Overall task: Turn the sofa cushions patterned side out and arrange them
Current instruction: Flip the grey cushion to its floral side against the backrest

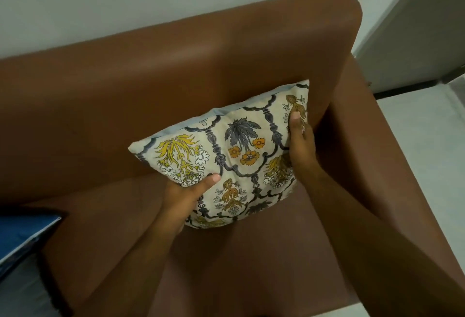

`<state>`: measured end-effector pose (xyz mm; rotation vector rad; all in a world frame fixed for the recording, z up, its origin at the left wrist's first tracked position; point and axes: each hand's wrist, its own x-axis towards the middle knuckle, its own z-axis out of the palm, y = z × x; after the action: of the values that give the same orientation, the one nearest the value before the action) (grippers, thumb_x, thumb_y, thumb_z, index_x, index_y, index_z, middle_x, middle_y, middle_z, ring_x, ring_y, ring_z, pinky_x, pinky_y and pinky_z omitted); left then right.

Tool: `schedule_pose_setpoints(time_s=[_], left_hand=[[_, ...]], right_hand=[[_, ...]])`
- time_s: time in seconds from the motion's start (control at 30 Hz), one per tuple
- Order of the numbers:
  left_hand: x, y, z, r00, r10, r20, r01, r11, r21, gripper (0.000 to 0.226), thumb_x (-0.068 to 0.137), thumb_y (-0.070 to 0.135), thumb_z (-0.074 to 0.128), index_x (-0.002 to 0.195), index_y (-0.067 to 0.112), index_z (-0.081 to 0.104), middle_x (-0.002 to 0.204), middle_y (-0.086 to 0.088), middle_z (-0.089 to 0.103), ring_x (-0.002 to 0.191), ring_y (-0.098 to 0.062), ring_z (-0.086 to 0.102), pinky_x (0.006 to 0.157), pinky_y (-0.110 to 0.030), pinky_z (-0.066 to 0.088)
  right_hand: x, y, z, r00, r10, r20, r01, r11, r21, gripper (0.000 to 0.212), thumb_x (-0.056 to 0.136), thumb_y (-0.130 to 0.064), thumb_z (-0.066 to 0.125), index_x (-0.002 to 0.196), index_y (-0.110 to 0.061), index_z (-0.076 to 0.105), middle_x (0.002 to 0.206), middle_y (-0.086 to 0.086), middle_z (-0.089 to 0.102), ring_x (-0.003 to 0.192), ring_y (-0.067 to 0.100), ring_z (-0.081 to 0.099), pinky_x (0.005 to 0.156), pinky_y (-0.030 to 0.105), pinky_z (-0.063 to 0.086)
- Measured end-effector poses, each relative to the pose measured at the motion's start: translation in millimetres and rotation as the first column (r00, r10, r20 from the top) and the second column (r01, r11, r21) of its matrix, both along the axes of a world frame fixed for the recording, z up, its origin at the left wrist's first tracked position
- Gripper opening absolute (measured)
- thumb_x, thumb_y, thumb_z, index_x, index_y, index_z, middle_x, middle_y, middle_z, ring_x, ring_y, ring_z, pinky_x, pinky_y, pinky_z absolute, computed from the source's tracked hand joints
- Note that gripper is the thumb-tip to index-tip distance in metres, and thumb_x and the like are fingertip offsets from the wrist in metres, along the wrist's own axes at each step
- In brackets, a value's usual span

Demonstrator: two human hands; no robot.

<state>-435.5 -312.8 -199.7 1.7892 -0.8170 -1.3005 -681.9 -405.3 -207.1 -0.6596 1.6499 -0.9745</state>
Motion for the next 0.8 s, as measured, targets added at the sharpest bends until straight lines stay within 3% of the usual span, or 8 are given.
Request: schedule_pose_setpoints(time_s=[0.07,0.17,0.23,0.3,0.4,0.57,0.67,0.8], left_hand=[[-16.9,-10.1,2.3,1.0,-0.001,-0.024,0.001,1.0,-0.003,0.054,0.067,0.007,0.09,0.105,0.038,0.066,0.096,0.034,0.075,0.093,0.015,0.07,0.086,-0.017,0.052],[-43.7,-39.3,0.7,0.997,-0.057,-0.045,0.054,0.997,-0.055,0.058,0.064,0.011,0.091,0.11,0.035,0.065,0.096,0.03,0.077,0.094,0.013,0.07,0.08,-0.01,0.055],[-58.3,-61.7,-3.7,0.995,-0.097,0.003,0.096,0.993,-0.074,0.075,0.055,0.029,0.096,0.123,0.027,0.066,0.106,0.021,0.077,0.101,0.009,0.07,0.088,-0.015,0.057],[-60.4,-74.6,-12.5,0.993,-0.112,0.044,0.114,0.991,-0.068,0.107,0.043,0.047,0.1,0.138,0.019,0.058,0.124,0.012,0.073,0.113,0.0,0.069,0.099,-0.023,0.055],[-53.6,-71.7,-21.8,0.991,-0.116,0.061,0.117,0.993,-0.002,0.12,0.04,0.051,0.096,0.145,0.019,0.048,0.132,0.006,0.069,0.118,-0.006,0.067,0.105,-0.031,0.052],[-46.6,-67.7,-22.4,0.988,-0.131,0.087,0.126,0.99,0.056,0.121,0.051,0.039,0.101,0.151,0.019,0.038,0.133,0.008,0.065,0.119,-0.007,0.063,0.106,-0.03,0.046],[-44.7,-62.7,-18.8,0.981,-0.167,0.098,0.161,0.985,0.068,0.111,0.065,0.032,0.097,0.153,0.021,0.031,0.131,0.013,0.06,0.114,0.001,0.06,0.106,-0.027,0.044],[-24.0,-35.2,-3.5,0.966,-0.228,0.125,0.206,0.965,0.165,0.094,0.069,0.042,0.094,0.138,0.022,0.034,0.133,0.003,0.056,0.129,-0.021,0.057,0.107,-0.037,0.048]], right_hand=[[-8.4,-2.4,12.9,0.993,-0.116,0.018,0.117,0.989,-0.091,0.098,0.063,-0.094,0.055,0.132,-0.024,0.059,0.128,0.001,0.069,0.117,0.02,0.067,0.099,0.043,0.055],[-38.7,-17.6,34.1,0.973,-0.23,0.017,0.226,0.941,-0.251,0.077,0.085,-0.082,0.047,0.132,-0.022,0.059,0.132,0.002,0.068,0.123,0.019,0.065,0.099,0.037,0.053],[-98.6,-45.1,-28.9,0.958,-0.272,-0.093,0.241,0.936,-0.258,0.06,0.095,-0.075,0.036,0.134,-0.034,0.057,0.139,-0.006,0.063,0.128,0.012,0.06,0.104,0.033,0.05],[-162.2,-55.4,-106.3,0.975,-0.15,-0.166,0.098,0.952,-0.289,0.058,0.094,-0.077,0.031,0.139,-0.045,0.051,0.149,-0.011,0.054,0.129,0.007,0.059,0.108,0.042,0.049],[-167.8,-60.0,-124.0,0.971,-0.154,-0.18,0.108,0.965,-0.24,0.06,0.092,-0.082,0.027,0.147,-0.059,0.035,0.157,-0.024,0.041,0.143,0.001,0.042,0.121,0.036,0.031],[-99.3,-36.5,-19.1,0.965,-0.23,-0.124,0.21,0.966,-0.153,0.1,0.075,-0.097,0.027,0.145,-0.029,0.049,0.144,-0.004,0.058,0.133,0.017,0.053,0.116,0.046,0.038],[-95.4,-27.8,-8.4,0.946,-0.267,-0.184,0.249,0.961,-0.117,0.107,0.069,-0.1,0.019,0.142,-0.029,0.054,0.141,-0.003,0.061,0.129,0.017,0.055,0.113,0.045,0.04],[-56.0,14.5,5.4,0.843,-0.452,-0.29,0.445,0.891,-0.097,0.101,0.079,-0.087,0.02,0.14,-0.012,0.048,0.139,0.01,0.057,0.124,0.024,0.054,0.109,0.049,0.044]])
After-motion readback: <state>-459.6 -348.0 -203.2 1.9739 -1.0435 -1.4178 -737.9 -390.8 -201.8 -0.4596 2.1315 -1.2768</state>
